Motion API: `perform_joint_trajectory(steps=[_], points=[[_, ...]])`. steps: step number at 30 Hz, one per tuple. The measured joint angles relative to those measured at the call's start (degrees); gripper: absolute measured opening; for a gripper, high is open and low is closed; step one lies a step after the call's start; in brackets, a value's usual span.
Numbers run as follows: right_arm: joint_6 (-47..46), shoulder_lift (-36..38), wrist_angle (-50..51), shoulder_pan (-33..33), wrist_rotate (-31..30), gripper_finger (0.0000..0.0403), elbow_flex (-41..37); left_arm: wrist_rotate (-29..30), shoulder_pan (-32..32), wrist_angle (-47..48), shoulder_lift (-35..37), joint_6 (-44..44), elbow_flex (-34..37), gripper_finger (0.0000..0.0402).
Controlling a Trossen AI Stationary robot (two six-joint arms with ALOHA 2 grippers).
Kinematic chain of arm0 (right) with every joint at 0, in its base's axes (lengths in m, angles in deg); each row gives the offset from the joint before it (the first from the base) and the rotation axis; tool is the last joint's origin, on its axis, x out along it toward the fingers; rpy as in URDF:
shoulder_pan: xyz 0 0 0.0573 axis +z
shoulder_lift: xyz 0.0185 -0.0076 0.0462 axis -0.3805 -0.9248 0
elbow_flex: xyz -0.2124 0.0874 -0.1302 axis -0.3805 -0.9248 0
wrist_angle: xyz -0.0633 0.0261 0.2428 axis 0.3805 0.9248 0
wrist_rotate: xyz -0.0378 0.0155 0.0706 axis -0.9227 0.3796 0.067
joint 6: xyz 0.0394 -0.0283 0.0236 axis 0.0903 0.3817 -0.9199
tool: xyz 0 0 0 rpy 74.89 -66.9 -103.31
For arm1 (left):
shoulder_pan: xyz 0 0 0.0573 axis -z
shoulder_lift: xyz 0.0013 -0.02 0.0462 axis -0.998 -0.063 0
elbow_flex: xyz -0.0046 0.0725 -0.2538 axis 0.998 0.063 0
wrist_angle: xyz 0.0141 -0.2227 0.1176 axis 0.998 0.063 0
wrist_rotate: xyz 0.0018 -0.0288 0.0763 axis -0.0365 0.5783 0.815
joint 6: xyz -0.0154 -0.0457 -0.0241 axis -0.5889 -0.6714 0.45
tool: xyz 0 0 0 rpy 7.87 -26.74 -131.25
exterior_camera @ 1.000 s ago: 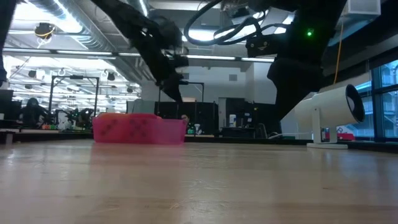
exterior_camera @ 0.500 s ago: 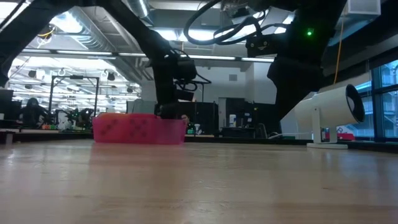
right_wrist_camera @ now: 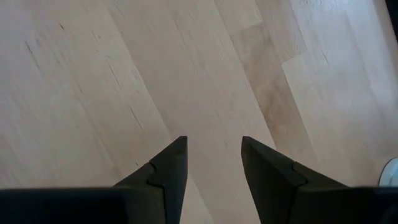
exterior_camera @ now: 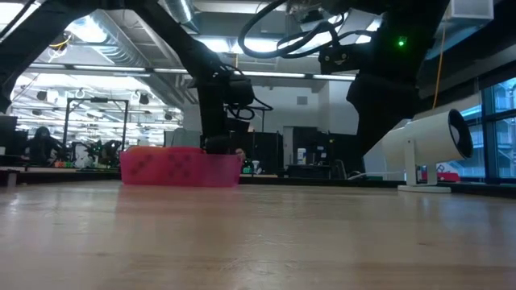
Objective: Pick & Place Dice
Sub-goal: Return to Home Position
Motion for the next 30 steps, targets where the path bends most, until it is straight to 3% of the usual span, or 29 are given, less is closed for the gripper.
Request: perform_joint_trajectory(steps=[9,17,21,24,27,30], points=[[2.7,0.0,0.0,0.0,-1.0,0.0152,0.0,2.4,1.4,1.5,3.0,1.3,0.0,0.0092],[8.3,0.0,-0.8,-0.3,1.7,0.0152,0.0,2.4,4.9,4.5,14.6,-0.1,0.0,0.0081],[7.4,0.0,-0.9,-0.4,-4.2,0.0152,0.0,0.8,6.6,6.8,21.0,-2.2,0.5,0.0075],[7.2,0.0,-2.4,-1.0,-7.5,0.0152,0.0,-2.7,8.0,5.3,26.1,-4.6,3.4,0.0070],[7.5,0.0,-5.5,-2.2,-5.9,0.0140,0.0,-5.6,10.1,2.2,31.1,-6.4,8.4,0.0065],[10.9,0.0,-7.3,-2.9,-2.7,0.0102,0.0,-6.2,13.0,-2.2,36.5,-6.6,15.5,0.0060]])
